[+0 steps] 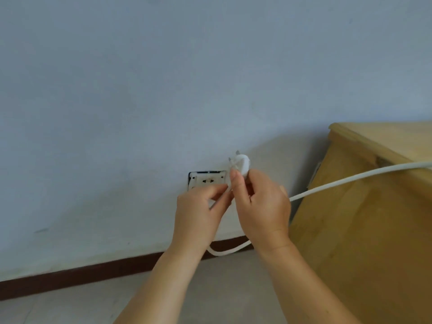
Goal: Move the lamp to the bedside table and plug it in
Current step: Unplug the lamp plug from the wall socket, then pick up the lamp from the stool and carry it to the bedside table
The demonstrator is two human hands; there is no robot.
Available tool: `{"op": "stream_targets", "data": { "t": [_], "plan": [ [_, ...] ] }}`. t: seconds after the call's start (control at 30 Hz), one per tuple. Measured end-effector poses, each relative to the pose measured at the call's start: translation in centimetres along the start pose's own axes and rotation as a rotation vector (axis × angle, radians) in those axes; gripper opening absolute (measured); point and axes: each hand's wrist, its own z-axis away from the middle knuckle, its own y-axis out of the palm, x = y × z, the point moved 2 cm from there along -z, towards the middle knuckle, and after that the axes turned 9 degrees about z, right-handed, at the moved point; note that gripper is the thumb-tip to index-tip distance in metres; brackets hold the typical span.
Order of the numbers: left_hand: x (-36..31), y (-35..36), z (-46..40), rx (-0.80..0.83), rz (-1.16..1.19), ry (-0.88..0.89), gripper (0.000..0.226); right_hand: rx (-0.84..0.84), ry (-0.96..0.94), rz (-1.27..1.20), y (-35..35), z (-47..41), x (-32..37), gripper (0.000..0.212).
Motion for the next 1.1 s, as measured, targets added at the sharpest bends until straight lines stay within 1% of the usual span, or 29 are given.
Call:
{"op": "stream_targets", "data": {
  "t": [0.13, 0.2, 0.23, 0.3, 0.47, 0.6, 0.77, 0.87, 0.97, 1.03, 1.1],
  "plan": [
    [-2.6, 0.7, -0.6, 0.106, -0.017, -0.012, 0.024, -0.027, 0.036, -0.004, -3.0, -0.9, -0.2, 0.045],
    [-3.6, 0.8, -0.9, 0.107, 0.009, -0.031, 0.009, -0.002, 0.033, 0.019, -4.1, -1.5, -0.3, 0.045],
    [-4.1, 0.9, -1.1, 0.101, 0.013, -0.045, 0.007, 0.01, 0.02, 0.036, -4.7, -1.9, -0.2, 0.046],
    [-4.9, 1.1, -1.8, 0.125, 0.002, -0.083, 0.011, 0.024, 0.011, 0.075, -5.4, -2.7, -0.4, 0.047],
    [-6.9, 1.6, -3.3, 0.177, -0.128, -0.143, 0.02, 0.064, 0.087, 0.099, -6.3, -3.8, -0.9, 0.048],
    [-9.0, 1.0, -3.1, 0.184, -0.209, -0.251, 0.021, 0.163, 0.195, 0.07, -7.4, -3.7, 0.2, 0.049],
    [-13.4, -1.1, -2.7, 0.193, -0.233, -0.401, 0.024, 0.349, 0.284, 0.082, -10.5, -4.1, 3.5, 0.047],
    [-16.7, -2.5, -2.3, 0.226, -0.298, -0.409, 0.026, 0.416, 0.338, 0.089, -13.6, -3.9, 5.9, 0.045],
    [-20.4, -3.7, -1.8, 0.236, -0.298, -0.409, 0.026, 0.445, 0.402, 0.074, -17.4, -4.0, 8.4, 0.043],
    [-23.0, -4.4, -1.6, 0.236, -0.299, -0.398, 0.023, 0.46, 0.396, 0.086, -19.9, -4.2, 10.1, 0.04],
    [-25.8, -4.9, -1.9, 0.274, -0.329, -0.355, 0.022, 0.455, 0.389, 0.103, -22.9, -4.9, 11.6, 0.042]
  ]
}}
